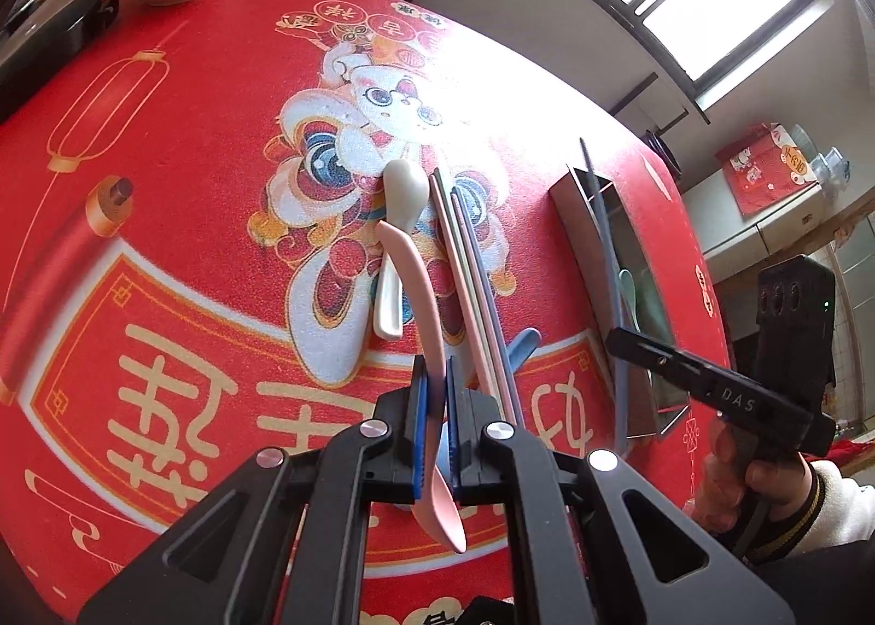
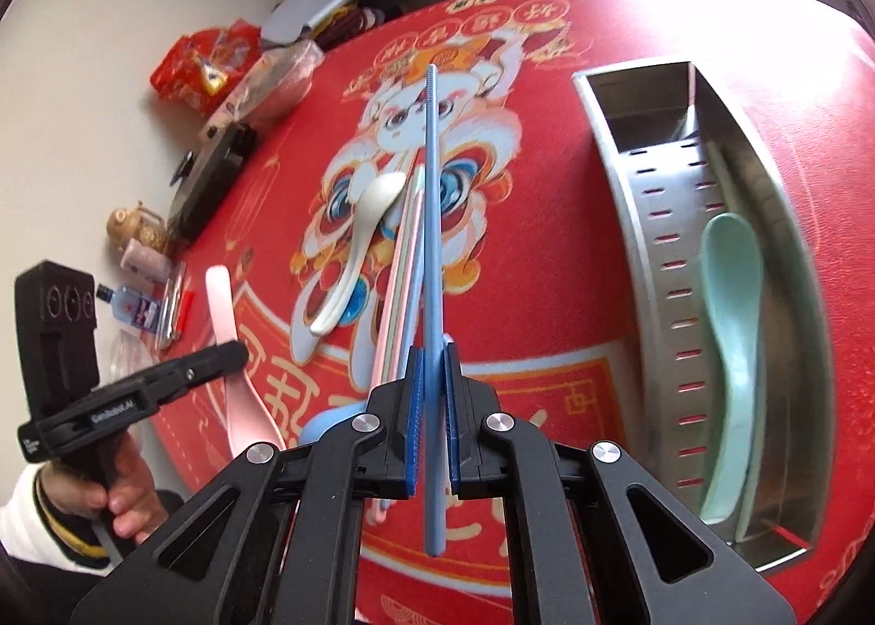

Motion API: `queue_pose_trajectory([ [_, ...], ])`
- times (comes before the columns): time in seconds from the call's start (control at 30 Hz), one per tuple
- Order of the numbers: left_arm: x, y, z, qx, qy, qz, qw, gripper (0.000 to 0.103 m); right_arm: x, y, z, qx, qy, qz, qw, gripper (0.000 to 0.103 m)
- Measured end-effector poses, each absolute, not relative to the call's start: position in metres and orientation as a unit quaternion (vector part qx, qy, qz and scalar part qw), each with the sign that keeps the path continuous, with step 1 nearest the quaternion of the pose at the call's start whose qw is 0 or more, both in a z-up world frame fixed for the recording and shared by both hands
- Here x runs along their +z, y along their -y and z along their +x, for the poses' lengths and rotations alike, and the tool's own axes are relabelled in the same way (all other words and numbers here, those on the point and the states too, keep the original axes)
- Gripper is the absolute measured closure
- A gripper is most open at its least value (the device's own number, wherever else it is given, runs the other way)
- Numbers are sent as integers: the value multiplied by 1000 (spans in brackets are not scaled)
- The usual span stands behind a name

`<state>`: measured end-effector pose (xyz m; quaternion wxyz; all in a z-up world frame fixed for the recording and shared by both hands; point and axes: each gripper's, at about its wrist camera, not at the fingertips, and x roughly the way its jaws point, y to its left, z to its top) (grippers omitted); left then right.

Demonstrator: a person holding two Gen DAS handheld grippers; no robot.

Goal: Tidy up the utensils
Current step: 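Carry the blue chopstick into the steel holder and open the right tool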

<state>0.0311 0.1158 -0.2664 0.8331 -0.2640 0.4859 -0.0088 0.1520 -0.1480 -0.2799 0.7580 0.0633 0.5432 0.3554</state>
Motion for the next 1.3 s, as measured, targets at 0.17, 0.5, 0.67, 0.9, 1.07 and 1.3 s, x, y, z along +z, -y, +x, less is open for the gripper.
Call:
queue_pose_trajectory([
  [0.17,-263,-107,40,-18,-487,-258,834,97,-267,190,174,299,-518,77,798,96],
  [0.5,-258,-98,49,-25,-485,-256,836,97,-302,221,194,267,-548,17,792,96],
  [0.67,-260,-97,47,-21,-486,-260,834,97,-317,211,191,271,-568,9,777,96],
  [0.9,-259,-96,46,-17,-485,-263,834,97,-326,206,192,273,-585,7,763,96],
  [1.07,-259,-94,47,-17,-486,-263,833,97,-328,206,191,277,-592,10,757,95],
  [1.3,-257,-85,55,-28,-490,-258,832,97,-309,215,186,275,-577,15,769,94],
])
